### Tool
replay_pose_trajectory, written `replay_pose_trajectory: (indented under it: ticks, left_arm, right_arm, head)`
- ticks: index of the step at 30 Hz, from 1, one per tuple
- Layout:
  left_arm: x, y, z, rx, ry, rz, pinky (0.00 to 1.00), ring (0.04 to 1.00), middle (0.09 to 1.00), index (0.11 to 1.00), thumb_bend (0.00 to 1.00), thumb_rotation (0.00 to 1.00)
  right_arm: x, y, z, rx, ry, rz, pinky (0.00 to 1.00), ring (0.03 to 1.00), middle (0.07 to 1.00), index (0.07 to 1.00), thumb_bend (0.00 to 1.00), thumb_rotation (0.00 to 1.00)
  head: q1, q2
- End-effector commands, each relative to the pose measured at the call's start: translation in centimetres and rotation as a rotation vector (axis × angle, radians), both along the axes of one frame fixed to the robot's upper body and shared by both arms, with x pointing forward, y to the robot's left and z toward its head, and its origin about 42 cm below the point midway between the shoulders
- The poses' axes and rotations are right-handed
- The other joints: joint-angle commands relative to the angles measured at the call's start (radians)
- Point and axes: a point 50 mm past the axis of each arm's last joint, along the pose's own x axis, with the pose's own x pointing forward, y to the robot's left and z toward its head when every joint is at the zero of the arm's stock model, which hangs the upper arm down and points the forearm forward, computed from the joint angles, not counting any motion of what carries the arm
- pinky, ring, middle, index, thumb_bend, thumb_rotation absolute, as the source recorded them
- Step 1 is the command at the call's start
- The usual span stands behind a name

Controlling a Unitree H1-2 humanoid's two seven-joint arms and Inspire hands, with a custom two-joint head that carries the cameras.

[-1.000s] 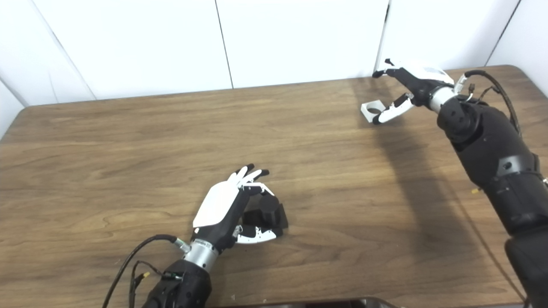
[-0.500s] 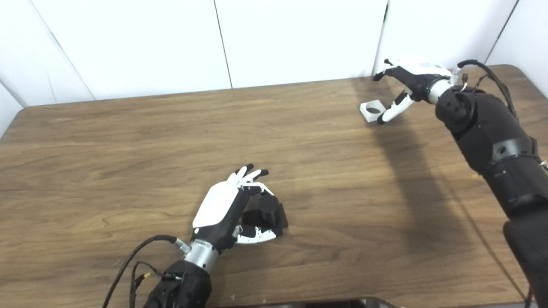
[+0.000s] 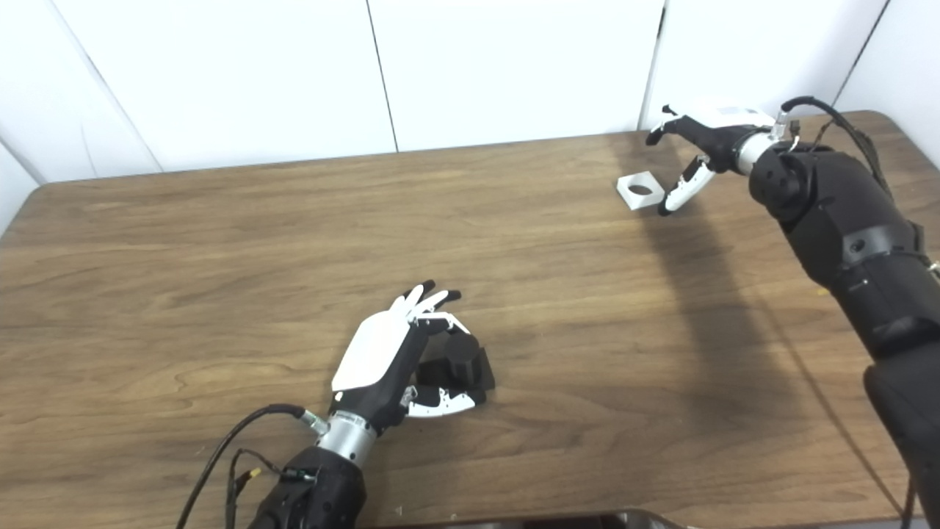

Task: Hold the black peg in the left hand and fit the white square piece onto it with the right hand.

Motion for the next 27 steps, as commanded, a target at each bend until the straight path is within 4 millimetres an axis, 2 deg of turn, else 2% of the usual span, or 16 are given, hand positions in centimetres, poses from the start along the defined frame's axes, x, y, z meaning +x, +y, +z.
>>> replay_pose_trajectory:
  ticks: [1, 27]
  left_arm:
    - [-0.1, 0.3, -1.4, 0.053, 0.059, 0.009, 1.0, 1.0, 0.91, 0.491, 0.52, 0.07]
    - [-0.1, 0.0, -1.6, 0.058, 0.054, 0.011, 1.0, 1.0, 0.911, 0.491, 0.52, 0.07]
  right_arm:
    - [1.3, 0.3, 4.5, -0.025, -0.099, 0.038, 1.0, 1.0, 0.997, 0.805, 0.86, 0.23]
    - [2.7, 3.1, 3.3, -0.122, -0.026, 0.078, 1.0, 1.0, 0.998, 0.81, 0.86, 0.26]
  head:
    - [-0.001, 0.0]
    - [-0.003, -0.002]
